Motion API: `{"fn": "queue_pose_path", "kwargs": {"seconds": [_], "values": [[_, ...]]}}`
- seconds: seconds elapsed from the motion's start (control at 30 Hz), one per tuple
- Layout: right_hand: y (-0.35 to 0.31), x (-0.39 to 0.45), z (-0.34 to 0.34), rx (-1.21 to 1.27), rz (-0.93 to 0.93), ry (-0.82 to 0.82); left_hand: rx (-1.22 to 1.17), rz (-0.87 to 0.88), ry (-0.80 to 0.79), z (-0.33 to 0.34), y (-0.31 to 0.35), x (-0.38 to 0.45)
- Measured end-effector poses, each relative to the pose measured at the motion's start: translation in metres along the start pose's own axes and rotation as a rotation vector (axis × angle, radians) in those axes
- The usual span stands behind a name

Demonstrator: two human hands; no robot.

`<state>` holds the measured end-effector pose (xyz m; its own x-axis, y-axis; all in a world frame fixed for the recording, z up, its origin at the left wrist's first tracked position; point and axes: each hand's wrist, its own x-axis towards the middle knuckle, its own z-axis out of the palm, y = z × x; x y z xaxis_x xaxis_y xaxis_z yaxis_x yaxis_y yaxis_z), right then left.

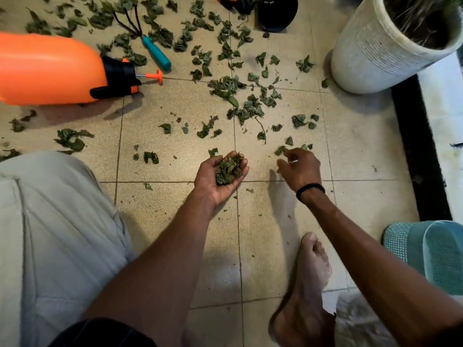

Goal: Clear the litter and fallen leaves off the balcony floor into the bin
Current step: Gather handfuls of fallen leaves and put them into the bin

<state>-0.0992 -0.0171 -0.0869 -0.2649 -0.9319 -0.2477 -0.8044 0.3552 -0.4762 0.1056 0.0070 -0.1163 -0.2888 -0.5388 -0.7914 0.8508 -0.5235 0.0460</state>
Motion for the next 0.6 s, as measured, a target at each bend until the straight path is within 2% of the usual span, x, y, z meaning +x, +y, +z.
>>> {"fn": "queue_pose_path", "kwargs": {"seconds": [0.1,0.17,0.37,0.6], "values": [[0.032,0.017,0.001,-0.199,0.105,-0.157,0.011,0.001,-0.007,-0.004,0.001,0.0],[0.041,0.022,0.006,-0.31,0.104,-0.194,0.009,0.001,-0.008,-0.007,0.002,-0.001],[0.043,0.015,0.026,-0.184,-0.024,-0.138,0.013,0.017,0.015,-0.009,0.001,-0.003],[0.049,0.0,0.045,-0.252,-0.239,-0.083,-0.012,0.069,0.043,-0.011,0.001,-0.002]]}}
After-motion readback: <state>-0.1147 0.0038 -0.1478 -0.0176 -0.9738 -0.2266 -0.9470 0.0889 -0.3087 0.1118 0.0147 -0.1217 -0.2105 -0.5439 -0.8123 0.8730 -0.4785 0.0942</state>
